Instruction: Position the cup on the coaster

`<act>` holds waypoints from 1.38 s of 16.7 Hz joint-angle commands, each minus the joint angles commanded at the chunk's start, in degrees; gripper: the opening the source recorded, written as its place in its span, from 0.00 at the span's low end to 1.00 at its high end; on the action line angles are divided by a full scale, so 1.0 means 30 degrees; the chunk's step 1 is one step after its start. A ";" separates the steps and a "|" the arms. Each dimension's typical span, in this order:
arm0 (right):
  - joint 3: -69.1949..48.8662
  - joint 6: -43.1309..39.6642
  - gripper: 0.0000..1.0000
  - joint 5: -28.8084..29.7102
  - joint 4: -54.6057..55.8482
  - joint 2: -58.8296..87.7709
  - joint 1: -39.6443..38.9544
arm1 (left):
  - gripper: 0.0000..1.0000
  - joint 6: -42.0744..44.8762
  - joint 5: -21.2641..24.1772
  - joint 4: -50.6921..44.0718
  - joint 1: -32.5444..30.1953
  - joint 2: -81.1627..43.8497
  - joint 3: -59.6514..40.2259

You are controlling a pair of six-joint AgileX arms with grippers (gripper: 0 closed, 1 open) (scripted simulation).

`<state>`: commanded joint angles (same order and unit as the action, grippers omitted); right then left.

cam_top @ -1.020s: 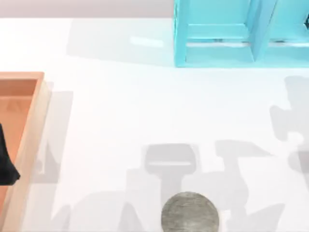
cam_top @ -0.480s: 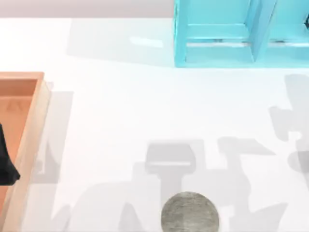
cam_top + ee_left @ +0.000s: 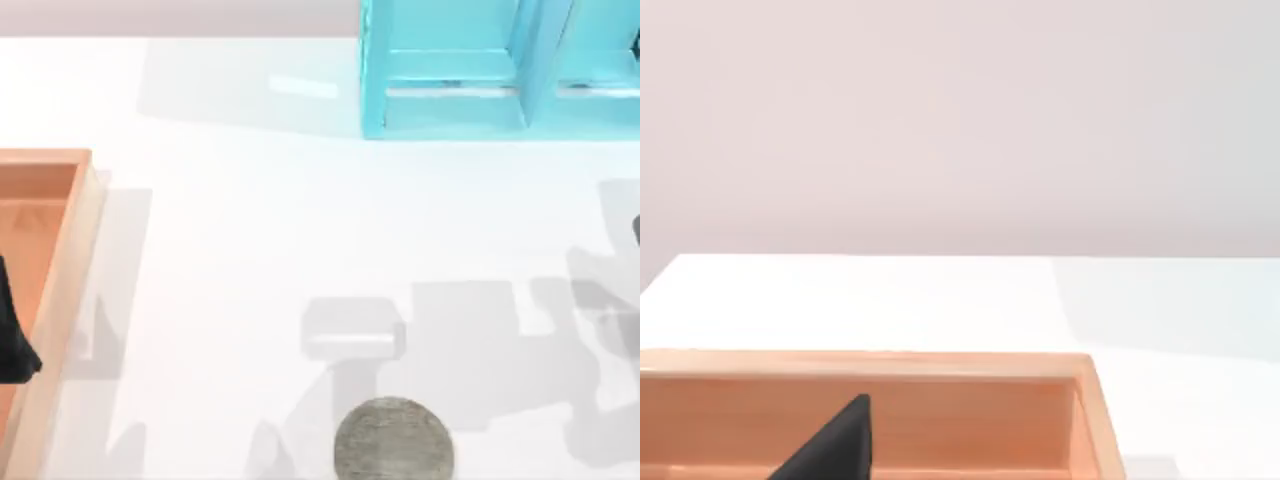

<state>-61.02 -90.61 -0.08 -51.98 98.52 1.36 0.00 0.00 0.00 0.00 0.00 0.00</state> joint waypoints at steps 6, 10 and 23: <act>0.0643 -0.0011 1.00 0.0000 0.0721 0.0247 0.0001 | 1.00 0.0000 0.0000 0.0000 0.0000 0.0000 0.0000; 0.0643 -0.0011 0.70 0.0000 0.0721 0.0247 0.0001 | 1.00 0.0000 0.0000 0.0000 0.0000 0.0000 0.0000; 0.0643 -0.0011 0.00 0.0000 0.0721 0.0247 0.0001 | 1.00 0.0000 0.0000 0.0000 0.0000 0.0000 0.0000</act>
<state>-59.09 -90.64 -0.08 -49.82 99.26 1.36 0.00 0.00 0.00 0.00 0.00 0.00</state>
